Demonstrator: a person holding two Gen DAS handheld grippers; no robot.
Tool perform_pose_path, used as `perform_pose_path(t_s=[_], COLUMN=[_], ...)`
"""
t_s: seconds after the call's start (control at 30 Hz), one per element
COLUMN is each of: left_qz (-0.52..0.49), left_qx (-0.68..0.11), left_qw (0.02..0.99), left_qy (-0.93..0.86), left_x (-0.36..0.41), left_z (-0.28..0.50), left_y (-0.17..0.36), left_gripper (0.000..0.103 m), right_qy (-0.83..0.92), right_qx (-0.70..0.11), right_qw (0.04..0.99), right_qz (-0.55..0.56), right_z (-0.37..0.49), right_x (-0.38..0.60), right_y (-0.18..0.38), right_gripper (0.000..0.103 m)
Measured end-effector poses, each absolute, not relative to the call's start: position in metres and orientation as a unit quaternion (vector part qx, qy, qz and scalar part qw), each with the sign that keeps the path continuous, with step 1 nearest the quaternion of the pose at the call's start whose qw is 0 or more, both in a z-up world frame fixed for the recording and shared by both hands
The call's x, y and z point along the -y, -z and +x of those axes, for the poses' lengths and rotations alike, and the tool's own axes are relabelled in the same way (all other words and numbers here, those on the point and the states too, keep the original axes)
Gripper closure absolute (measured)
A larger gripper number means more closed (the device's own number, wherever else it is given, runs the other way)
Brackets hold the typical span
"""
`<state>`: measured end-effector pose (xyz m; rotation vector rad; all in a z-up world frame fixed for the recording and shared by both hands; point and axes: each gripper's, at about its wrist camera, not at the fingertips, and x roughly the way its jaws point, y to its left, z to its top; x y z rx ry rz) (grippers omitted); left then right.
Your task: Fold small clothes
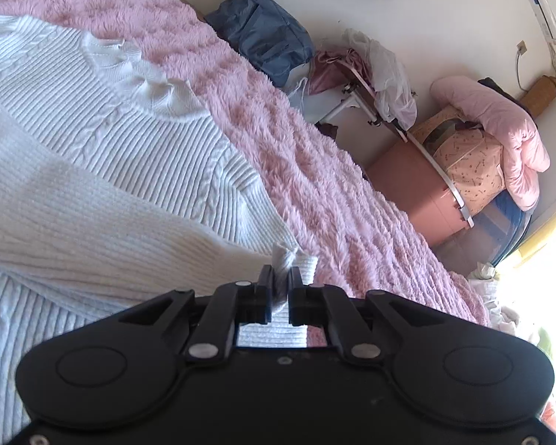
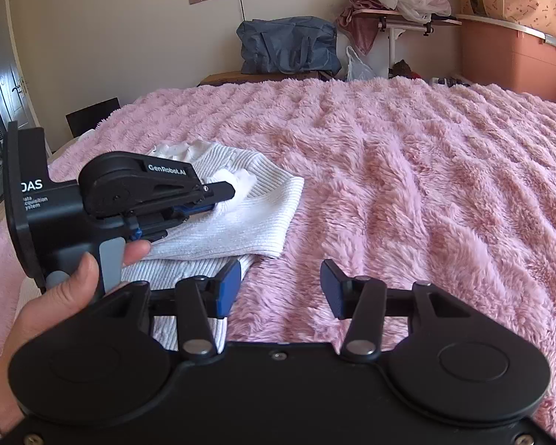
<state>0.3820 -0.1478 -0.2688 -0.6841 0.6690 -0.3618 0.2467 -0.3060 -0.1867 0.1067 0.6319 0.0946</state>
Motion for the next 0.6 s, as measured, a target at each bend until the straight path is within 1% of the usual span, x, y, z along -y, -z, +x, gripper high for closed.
perform_pose_path(t_s=[0.07, 0.17, 0.2, 0.23, 0.3, 0.37, 0.43, 0.5, 0.6], left_qz=[-0.318, -0.304, -0.302, -0.299, -0.292, -0.289, -0.291, -0.280, -0.258], left_qx=[-0.322, -0.307, -0.296, -0.285, -0.261, -0.254, -0.247, -0.241, -0.245], left_qw=[0.874, 0.882, 0.885, 0.890, 0.901, 0.905, 0.908, 0.916, 0.927], left_qy=[0.180, 0.191, 0.195, 0.195, 0.186, 0.182, 0.174, 0.154, 0.121], left_x=[0.148, 0.140, 0.134, 0.127, 0.110, 0.090, 0.068, 0.047, 0.016], left_z=[0.380, 0.372, 0.368, 0.363, 0.353, 0.351, 0.349, 0.343, 0.335], left_y=[0.263, 0.236, 0.224, 0.214, 0.194, 0.179, 0.166, 0.159, 0.156], left_gripper=[0.098, 0.094, 0.089, 0.086, 0.085, 0.085, 0.085, 0.085, 0.084], right_qy=[-0.044, -0.044, -0.044, -0.046, -0.054, -0.066, -0.071, -0.070, -0.070], right_qx=[-0.311, -0.306, -0.303, -0.301, -0.299, -0.299, -0.302, -0.301, -0.295], right_qw=[0.948, 0.949, 0.950, 0.950, 0.950, 0.949, 0.947, 0.947, 0.951], right_qz=[0.056, 0.061, 0.060, 0.061, 0.067, 0.075, 0.080, 0.084, 0.060], right_z=[0.247, 0.247, 0.248, 0.249, 0.255, 0.265, 0.275, 0.284, 0.291], right_x=[0.307, 0.307, 0.305, 0.304, 0.301, 0.298, 0.294, 0.288, 0.278], right_y=[0.186, 0.181, 0.178, 0.176, 0.170, 0.165, 0.161, 0.156, 0.151], right_gripper=[0.054, 0.054, 0.054, 0.054, 0.053, 0.051, 0.051, 0.051, 0.051])
